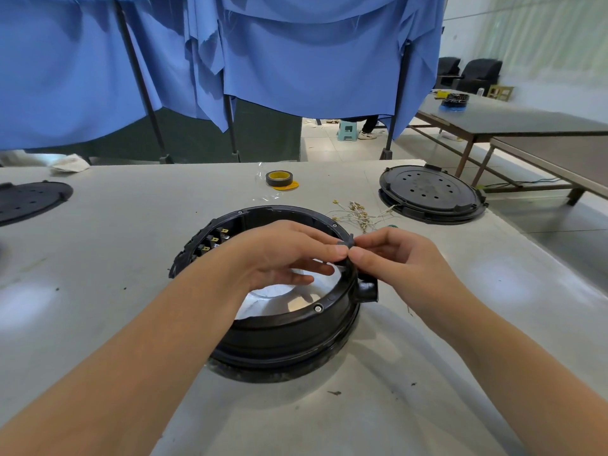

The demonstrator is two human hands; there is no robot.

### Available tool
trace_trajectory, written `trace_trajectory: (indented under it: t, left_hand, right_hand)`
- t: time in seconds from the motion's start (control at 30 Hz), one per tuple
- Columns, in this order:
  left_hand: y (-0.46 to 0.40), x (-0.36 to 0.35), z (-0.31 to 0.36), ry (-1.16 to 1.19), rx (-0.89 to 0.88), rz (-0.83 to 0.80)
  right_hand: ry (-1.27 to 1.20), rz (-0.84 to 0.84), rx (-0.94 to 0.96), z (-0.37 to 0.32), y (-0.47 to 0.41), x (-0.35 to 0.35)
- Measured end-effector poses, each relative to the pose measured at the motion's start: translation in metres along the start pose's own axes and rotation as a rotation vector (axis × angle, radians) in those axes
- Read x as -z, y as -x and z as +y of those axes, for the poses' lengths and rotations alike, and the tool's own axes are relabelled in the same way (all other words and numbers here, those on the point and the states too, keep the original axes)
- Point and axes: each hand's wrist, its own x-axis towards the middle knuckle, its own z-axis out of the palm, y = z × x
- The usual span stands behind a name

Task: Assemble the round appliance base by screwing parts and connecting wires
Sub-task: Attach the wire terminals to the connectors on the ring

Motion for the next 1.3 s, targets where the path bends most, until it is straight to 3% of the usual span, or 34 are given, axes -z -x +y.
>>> trace_trajectory:
  t: [0.37,0.6,1.3]
  left_hand:
    - [0.0042,0.0025,-0.0002,-0.029,-0.049,-0.016]
    - [0.0046,0.0027,-0.0025,-0.007,-0.054,-0.027]
    - [0.0056,0.003,-0.0026,-0.08,-0.119,-0.008]
  right_hand:
    - [0.074,-0.075,0.128,-0.0017,-0.0019,0.0041]
    - [0.125,-0.031,0.221,0.0008,-0.002,0.0001]
    - [0.139,-0.038,0.225,-0.0011,-0.0027,0.0022]
